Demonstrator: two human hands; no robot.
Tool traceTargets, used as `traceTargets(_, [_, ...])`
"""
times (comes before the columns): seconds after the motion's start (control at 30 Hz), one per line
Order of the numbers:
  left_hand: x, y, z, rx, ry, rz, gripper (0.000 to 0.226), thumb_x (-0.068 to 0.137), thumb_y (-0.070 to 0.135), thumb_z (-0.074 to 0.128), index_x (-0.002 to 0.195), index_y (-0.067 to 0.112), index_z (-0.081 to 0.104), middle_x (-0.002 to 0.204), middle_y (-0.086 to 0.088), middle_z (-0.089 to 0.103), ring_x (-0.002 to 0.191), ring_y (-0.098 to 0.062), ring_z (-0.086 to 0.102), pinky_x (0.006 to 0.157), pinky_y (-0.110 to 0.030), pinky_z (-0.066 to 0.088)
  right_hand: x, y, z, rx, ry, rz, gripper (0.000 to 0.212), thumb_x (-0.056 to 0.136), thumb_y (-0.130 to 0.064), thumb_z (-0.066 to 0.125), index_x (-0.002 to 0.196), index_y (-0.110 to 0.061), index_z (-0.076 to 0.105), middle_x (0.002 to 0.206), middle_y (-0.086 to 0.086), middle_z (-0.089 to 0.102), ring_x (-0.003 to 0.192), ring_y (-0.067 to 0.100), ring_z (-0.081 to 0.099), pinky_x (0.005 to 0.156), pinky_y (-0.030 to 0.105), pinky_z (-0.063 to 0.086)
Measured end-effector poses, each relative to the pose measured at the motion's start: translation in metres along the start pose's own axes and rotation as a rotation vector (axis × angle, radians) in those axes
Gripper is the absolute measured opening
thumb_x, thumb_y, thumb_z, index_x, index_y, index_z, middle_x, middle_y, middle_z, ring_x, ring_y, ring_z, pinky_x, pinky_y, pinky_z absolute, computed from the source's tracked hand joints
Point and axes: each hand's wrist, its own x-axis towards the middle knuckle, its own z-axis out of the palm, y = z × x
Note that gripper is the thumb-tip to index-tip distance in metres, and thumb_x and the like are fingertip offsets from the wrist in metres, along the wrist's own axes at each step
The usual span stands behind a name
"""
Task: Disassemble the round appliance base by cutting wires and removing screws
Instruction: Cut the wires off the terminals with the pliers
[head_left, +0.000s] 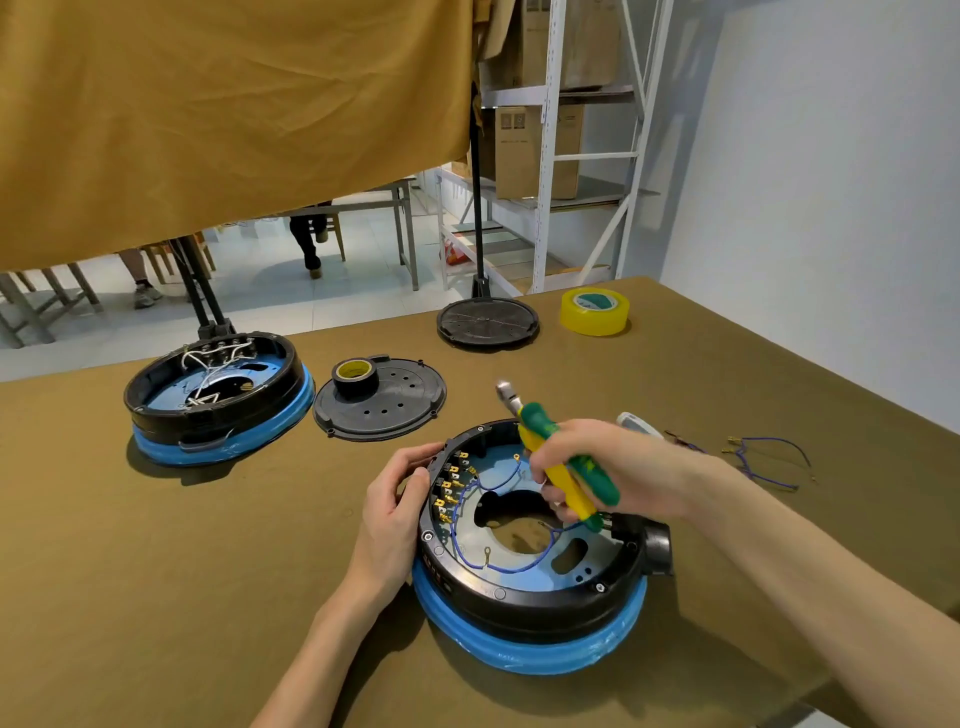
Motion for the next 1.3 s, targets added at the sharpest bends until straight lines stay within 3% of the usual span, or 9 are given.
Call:
traceTargets(0.13, [0.001,-0.002,0.001,0.006,0.013,-0.014,0.027,0.108,0.012,0.046,0.128,0.016,0.064,0.118,0.007,0.072,0.108,-0.004,0.068,0.081,-0.016,0.054,-0.002,0.001,0.016,-1.118,0.341,-0.103,0.066,0.070,-0.060,0.073,0.122,-0.022,0.059,0.105,-0.004,0.058,0.090,0.015,0.060,0.072,0.033,0.051])
traceTargets(0.2, [0.001,-0.002,0.001,0.018,0.017,-0.010,0.029,0.108,0.008,0.045,0.128,0.017,0.064,0.118,0.008,0.071,0.107,-0.001,0.067,0.080,-0.013,0.053,-0.001,0.007,0.021,-1.438,0.388,-0.145,0.068,0.074,-0.060,0.073,0.128,-0.021,0.060,0.104,-0.004,0.053,0.092,0.018,0.057,0.063,0.031,0.046])
traceTargets(0.3, [0.000,-0.001,0.001,0.016,0.011,-0.009,0.028,0.108,0.012,0.045,0.129,0.017,0.063,0.119,0.008,0.071,0.108,-0.001,0.067,0.081,-0.014,0.053,0.005,0.010,0.019,-1.456,0.436,-0.121,0.073,0.076,-0.060,0.072,0.136,-0.020,0.058,0.102,-0.005,0.051,0.091,0.018,0.055,0.059,0.029,0.038])
traceTargets(0.47, [0.000,-0.001,0.002,0.017,0.010,-0.014,0.027,0.107,0.018,0.048,0.129,0.017,0.063,0.121,0.008,0.070,0.108,0.003,0.065,0.081,-0.012,0.052,0.014,0.006,0.019,-1.477,0.464,-0.143,0.071,0.076,-0.060,0.073,0.131,-0.015,0.063,0.101,-0.006,0.053,0.093,0.017,0.057,0.071,0.037,0.054])
traceTargets(0.67, [0.001,-0.001,0.001,0.019,-0.006,-0.015,0.038,0.097,0.034,0.045,0.129,0.021,0.063,0.122,0.011,0.069,0.111,0.003,0.064,0.084,-0.011,0.052,0.019,-0.001,0.018,-1.479,0.434,-0.195,0.082,0.078,-0.060,0.074,0.146,-0.019,0.053,0.102,-0.010,0.042,0.093,0.012,0.046,0.058,0.022,0.031])
traceTargets(0.97, [0.001,0.000,0.001,0.029,0.003,-0.019,0.034,0.098,0.034,0.044,0.126,0.027,0.062,0.122,0.015,0.068,0.113,0.008,0.061,0.085,-0.006,0.048,0.022,-0.005,0.021,-1.501,0.412,-0.158,0.064,0.073,-0.057,0.075,0.121,-0.017,0.067,0.095,-0.001,0.060,0.083,0.021,0.061,0.062,0.034,0.052])
traceTargets(1.17, [0.001,-0.001,0.002,0.019,0.014,-0.006,0.039,0.097,0.033,0.045,0.129,0.020,0.064,0.122,0.012,0.069,0.113,0.003,0.063,0.085,-0.011,0.051,0.023,-0.019,0.022,-1.543,0.374,-0.132,0.073,0.075,-0.057,0.078,0.133,-0.016,0.060,0.115,0.005,0.064,0.090,0.023,0.062,0.072,0.036,0.059])
traceTargets(1.23, [0.001,-0.001,0.002,0.031,0.014,-0.005,0.035,0.101,0.028,0.045,0.130,0.020,0.063,0.123,0.011,0.069,0.114,0.002,0.063,0.086,-0.011,0.051,0.025,-0.023,0.026,-1.547,0.351,-0.098,0.068,0.074,-0.054,0.079,0.127,-0.015,0.062,0.108,0.006,0.063,0.084,0.022,0.061,0.065,0.034,0.057])
traceTargets(1.3, [0.001,-0.002,0.002,0.044,0.018,-0.005,0.028,0.108,0.016,0.044,0.128,0.022,0.064,0.124,0.010,0.069,0.114,0.003,0.062,0.087,-0.009,0.050,0.027,-0.027,0.027,-1.461,0.325,-0.047,0.052,0.072,-0.050,0.081,0.103,-0.010,0.070,0.085,0.003,0.061,0.067,0.019,0.054,0.053,0.032,0.045])
